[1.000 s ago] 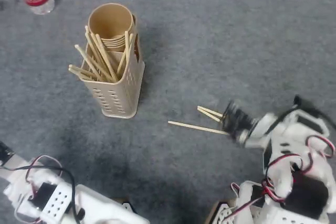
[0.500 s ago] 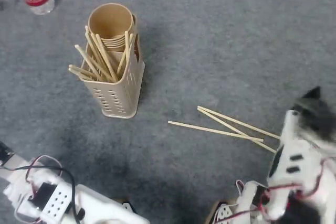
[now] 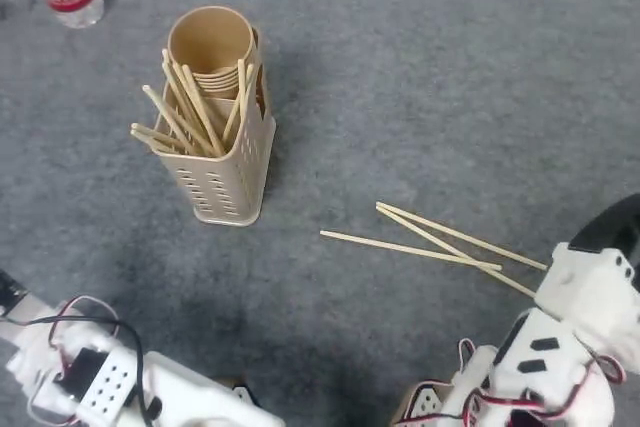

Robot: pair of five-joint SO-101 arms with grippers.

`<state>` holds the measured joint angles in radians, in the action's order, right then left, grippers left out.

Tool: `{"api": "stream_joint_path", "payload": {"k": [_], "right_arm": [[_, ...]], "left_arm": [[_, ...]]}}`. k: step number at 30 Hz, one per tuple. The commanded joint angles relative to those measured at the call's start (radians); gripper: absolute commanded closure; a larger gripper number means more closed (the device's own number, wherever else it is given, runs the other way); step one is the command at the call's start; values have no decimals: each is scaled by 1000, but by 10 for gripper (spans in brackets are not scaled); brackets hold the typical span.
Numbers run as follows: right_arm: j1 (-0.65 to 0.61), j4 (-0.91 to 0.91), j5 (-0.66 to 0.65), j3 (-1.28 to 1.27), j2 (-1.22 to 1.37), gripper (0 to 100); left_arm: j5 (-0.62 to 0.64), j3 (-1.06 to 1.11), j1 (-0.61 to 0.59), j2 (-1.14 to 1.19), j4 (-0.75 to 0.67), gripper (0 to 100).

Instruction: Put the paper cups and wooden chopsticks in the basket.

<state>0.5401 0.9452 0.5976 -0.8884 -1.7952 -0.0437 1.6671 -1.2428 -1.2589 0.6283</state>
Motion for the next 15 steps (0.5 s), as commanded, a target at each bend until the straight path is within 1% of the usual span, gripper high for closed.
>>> {"api": "stream_joint_path", "payload": {"k": [1,3,6,8,12,15], "right_arm": [[-2,-22,-20,3,-5,819],[-42,-21,-77,3,-5,819],[-160,-13,-290,-5,5,819],[-248,-13,-397,-31,7,819],[-348,1,-462,-2,24,819],[-427,-1,-539,110,143,819]], "left_arm": [[-9,-5,-3,-9,-20,930],[-9,-5,-3,-9,-20,930],[-9,-5,-3,-9,-20,930],[-9,-5,-3,-9,-20,930],[-9,-5,-3,-9,-20,930],[-9,-5,-3,-9,-20,930]]}}
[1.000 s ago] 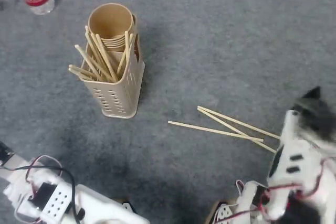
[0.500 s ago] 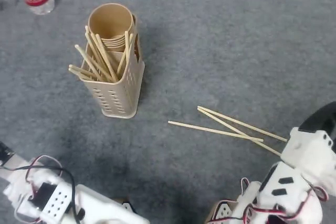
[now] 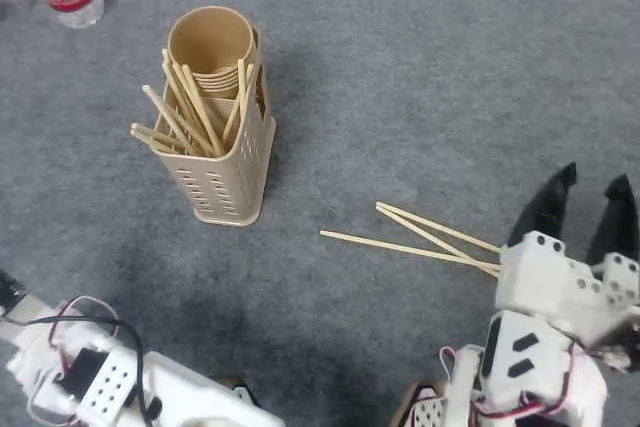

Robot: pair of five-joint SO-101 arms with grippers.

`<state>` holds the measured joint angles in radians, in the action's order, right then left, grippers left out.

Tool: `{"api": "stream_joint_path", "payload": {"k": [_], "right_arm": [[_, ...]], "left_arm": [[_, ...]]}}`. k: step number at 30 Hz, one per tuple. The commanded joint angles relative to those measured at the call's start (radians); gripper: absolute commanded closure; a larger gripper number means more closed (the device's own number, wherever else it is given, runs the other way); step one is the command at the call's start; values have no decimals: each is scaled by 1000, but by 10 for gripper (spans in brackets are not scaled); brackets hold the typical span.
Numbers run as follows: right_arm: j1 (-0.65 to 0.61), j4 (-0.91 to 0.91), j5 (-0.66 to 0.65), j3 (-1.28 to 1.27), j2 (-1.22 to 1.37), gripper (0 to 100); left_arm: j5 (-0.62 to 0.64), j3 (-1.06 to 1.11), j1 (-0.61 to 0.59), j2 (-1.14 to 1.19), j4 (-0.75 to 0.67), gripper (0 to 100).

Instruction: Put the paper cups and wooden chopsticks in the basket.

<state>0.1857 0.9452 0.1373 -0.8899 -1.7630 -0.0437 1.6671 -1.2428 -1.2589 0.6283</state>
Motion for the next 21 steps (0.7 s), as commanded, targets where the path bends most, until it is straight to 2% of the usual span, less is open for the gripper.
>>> {"api": "stream_joint_path", "payload": {"k": [1,6,14,21], "right_arm": [[-110,2,-109,158,176,819],[-217,68,-249,448,581,819],[-223,193,-252,976,1142,819],[-214,196,-252,1185,1501,819]], "left_arm": [[-9,-5,-3,-9,-20,930],[-9,-5,-3,-9,-20,930],[-9,-5,-3,-9,-20,930],[-9,-5,-3,-9,-20,930]]}}
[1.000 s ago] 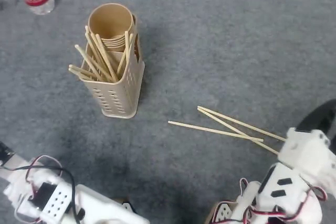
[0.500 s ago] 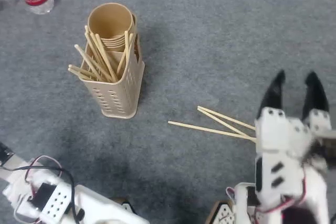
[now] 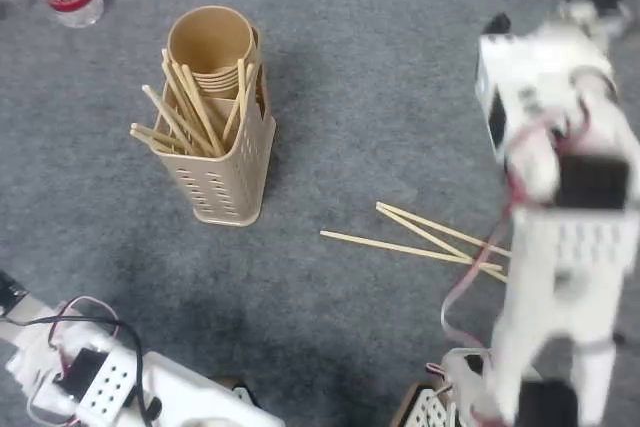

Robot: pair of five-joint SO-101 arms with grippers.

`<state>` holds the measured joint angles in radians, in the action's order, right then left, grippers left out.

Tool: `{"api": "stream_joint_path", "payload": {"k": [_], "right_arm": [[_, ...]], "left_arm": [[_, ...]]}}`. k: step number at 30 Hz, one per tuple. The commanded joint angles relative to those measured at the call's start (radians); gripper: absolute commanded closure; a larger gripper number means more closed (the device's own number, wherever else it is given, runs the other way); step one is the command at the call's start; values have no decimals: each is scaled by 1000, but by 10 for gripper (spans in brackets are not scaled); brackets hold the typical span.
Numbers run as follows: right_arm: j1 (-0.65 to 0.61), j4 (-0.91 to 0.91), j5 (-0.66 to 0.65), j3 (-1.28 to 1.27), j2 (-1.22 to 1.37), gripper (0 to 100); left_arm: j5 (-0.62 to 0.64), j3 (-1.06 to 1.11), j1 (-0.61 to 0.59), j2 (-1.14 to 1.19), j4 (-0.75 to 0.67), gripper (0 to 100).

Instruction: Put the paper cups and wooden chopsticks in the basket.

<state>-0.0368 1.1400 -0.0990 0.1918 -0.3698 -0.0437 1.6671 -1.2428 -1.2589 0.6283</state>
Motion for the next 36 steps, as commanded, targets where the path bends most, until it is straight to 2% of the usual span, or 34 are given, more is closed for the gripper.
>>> {"api": "stream_joint_path", "payload": {"k": [1,8,14,18,21,23,25,28,33,36], "right_arm": [[8,-2,-9,129,142,819],[1,24,-8,272,249,819],[-76,392,-25,361,122,816],[-173,568,-272,270,153,816],[-193,638,-477,155,203,816],[-189,638,-592,75,225,818],[-188,618,-652,6,240,818],[-186,513,-658,-126,242,819],[-188,240,-669,-410,239,819],[-191,107,-715,-559,239,819]], "left_arm": [[-9,-5,-3,-9,-20,930],[-9,-5,-3,-9,-20,930],[-9,-5,-3,-9,-20,930],[-9,-5,-3,-9,-20,930],[-9,-5,-3,-9,-20,930],[-9,-5,-3,-9,-20,930],[-9,-5,-3,-9,-20,930],[-9,-5,-3,-9,-20,930],[-9,-5,-3,-9,-20,930],[-9,-5,-3,-9,-20,930]]}}
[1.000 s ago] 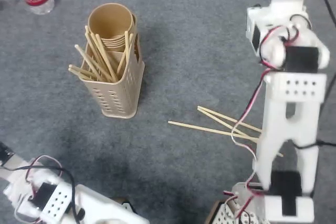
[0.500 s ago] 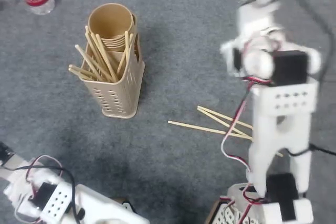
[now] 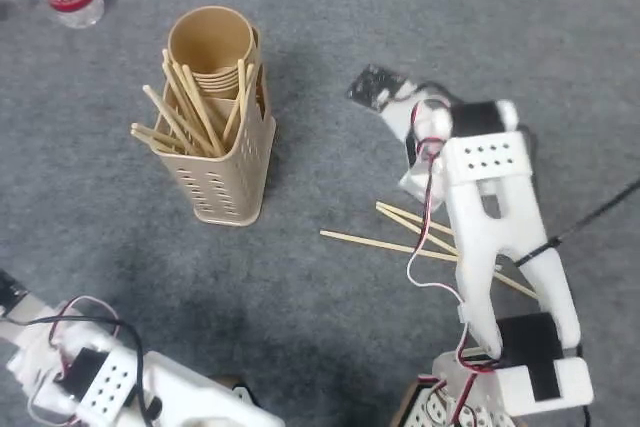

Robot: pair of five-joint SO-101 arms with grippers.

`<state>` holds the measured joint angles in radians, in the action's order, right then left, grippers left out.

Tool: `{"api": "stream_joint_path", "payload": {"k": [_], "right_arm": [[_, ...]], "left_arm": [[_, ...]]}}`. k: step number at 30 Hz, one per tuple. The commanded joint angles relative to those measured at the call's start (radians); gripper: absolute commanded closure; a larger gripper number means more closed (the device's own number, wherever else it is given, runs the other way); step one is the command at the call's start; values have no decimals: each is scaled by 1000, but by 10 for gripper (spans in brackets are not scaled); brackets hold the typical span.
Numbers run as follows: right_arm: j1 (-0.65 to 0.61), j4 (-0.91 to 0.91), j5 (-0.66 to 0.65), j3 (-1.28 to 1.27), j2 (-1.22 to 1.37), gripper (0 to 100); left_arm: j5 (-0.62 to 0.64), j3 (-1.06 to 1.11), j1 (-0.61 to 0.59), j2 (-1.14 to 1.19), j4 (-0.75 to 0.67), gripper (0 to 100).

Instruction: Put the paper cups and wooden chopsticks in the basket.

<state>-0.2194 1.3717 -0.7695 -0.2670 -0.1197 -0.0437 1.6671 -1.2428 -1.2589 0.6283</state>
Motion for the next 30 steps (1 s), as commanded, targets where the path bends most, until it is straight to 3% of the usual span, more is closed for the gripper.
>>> {"api": "stream_joint_path", "payload": {"k": [1,18,30], "right_arm": [[-7,-159,-58,-141,-12,819],[2,-455,-95,-428,1,819],[7,-424,-97,-327,174,831]], "left_arm": [[-9,-5,-3,-9,-20,930],[-9,-5,-3,-9,-20,930],[-9,-5,-3,-9,-20,930]]}}
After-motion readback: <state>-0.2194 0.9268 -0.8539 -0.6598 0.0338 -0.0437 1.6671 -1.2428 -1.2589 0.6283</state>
